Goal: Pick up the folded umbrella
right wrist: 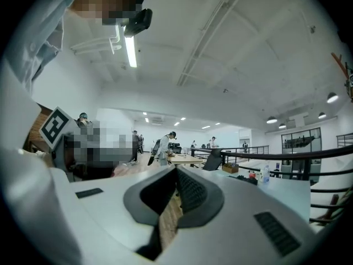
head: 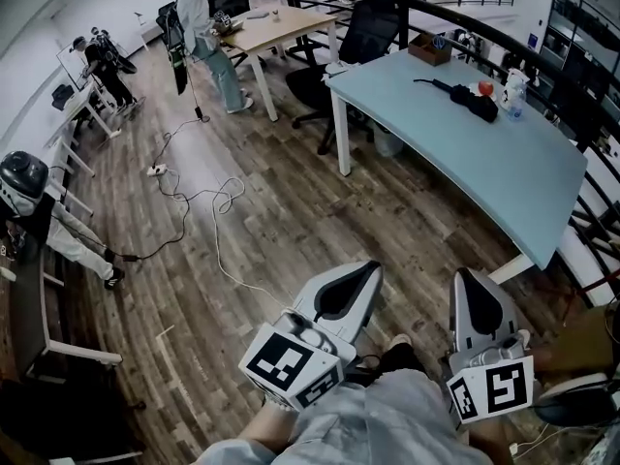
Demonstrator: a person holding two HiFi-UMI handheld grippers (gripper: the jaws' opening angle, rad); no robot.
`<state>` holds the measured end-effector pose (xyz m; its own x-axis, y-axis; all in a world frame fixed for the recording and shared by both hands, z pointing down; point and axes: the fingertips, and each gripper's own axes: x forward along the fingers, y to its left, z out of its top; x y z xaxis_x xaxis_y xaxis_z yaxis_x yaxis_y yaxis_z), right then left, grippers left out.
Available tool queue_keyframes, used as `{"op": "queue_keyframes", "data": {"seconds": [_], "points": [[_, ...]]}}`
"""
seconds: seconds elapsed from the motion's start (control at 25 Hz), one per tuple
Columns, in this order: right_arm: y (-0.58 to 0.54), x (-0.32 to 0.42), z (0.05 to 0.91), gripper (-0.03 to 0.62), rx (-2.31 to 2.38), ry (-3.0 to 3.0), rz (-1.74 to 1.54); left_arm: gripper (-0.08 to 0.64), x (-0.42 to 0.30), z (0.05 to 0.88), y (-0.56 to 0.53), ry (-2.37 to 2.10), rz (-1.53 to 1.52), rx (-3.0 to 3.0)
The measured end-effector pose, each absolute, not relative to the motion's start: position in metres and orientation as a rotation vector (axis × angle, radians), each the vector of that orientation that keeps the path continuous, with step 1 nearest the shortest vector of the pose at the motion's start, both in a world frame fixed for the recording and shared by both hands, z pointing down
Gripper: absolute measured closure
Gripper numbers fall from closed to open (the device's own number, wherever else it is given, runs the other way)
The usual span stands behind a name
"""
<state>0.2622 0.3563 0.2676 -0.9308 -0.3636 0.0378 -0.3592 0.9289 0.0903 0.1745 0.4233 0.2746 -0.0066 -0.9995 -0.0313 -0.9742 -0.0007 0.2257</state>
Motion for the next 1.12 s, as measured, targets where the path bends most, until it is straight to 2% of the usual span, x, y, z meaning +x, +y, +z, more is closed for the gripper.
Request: {"op": "queue_keyframes", "data": {"seconds": [0.44,1.12], "points": [[0.328,0.22,0.274,0.592,0.46,-3.051,-0.14,0.555,0.137,0.277,0.408,-2.222,-0.281,2.021],[0.189,0.095,0.278,0.592,0.3,-3.065,-0.123,0.555,0.025,0.281,0.277,-2.306,-0.279,1.911]]}}
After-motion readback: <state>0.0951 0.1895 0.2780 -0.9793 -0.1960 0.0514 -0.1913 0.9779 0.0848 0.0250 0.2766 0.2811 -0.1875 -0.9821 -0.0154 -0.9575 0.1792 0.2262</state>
